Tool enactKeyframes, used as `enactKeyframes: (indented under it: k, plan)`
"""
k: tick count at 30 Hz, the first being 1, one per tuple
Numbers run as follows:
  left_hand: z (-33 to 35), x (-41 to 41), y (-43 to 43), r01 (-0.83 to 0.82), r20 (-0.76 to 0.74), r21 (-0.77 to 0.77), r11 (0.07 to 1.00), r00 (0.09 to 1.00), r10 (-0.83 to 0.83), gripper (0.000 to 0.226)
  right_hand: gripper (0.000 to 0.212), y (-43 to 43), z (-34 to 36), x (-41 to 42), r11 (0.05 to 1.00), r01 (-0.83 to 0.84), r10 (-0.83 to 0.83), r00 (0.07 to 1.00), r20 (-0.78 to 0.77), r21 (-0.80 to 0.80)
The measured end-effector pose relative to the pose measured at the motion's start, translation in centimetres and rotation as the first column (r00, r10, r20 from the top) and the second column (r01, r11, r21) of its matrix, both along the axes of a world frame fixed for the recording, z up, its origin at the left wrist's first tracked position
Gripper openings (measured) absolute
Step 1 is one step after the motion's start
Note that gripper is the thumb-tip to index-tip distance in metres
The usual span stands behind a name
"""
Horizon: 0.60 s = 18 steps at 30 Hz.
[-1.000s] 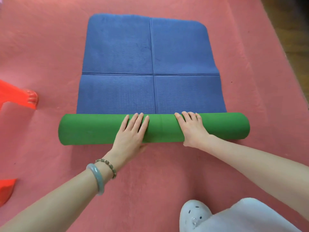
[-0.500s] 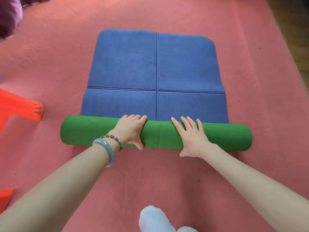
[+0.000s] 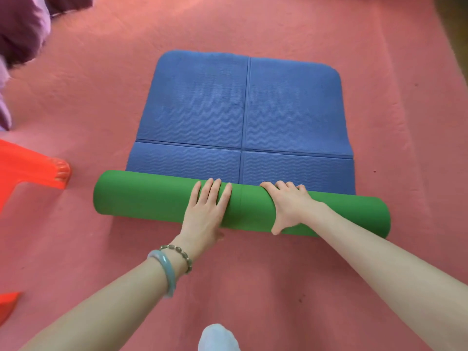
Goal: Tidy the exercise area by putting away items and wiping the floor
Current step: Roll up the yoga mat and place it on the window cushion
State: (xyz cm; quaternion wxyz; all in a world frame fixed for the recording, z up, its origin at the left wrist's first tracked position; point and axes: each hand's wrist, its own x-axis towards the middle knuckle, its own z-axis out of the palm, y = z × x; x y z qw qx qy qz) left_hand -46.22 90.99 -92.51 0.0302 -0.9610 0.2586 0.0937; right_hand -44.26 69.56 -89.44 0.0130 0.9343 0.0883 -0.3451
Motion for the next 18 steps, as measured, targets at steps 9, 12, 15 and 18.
enactKeyframes:
  k: [9, 12, 15, 18]
  plan:
    - [-0.2, 3.9, -0.8, -0.004, -0.021, -0.003, 1.0, 1.0, 0.004, 0.124, 0.132, -0.2, 1.1, 0.2, 0.999, 0.035, -0.037, 0.997, 0.065, 0.03]
    - [0.7, 5.8, -1.2, 0.028, -0.12, 0.037, 0.999, 0.992, -0.023, 0.115, 0.126, 0.3, 0.3, -2.2, 1.0, 0.03, -0.027, 0.976, 0.217, -0.01]
    - [1.6, 7.8, -1.7, 0.04, -0.157, 0.013, 0.999, 0.987, -0.037, 0.106, 0.121, 0.0, -1.2, -1.8, 0.999, 0.041, -0.027, 0.933, 0.358, -0.031]
    - [1.8, 7.7, -1.6, 0.009, -0.157, 0.057, 0.998, 0.988, 0.0, 0.12, 0.116, -0.3, -1.3, -0.5, 0.999, 0.044, -0.043, 0.943, 0.33, 0.004]
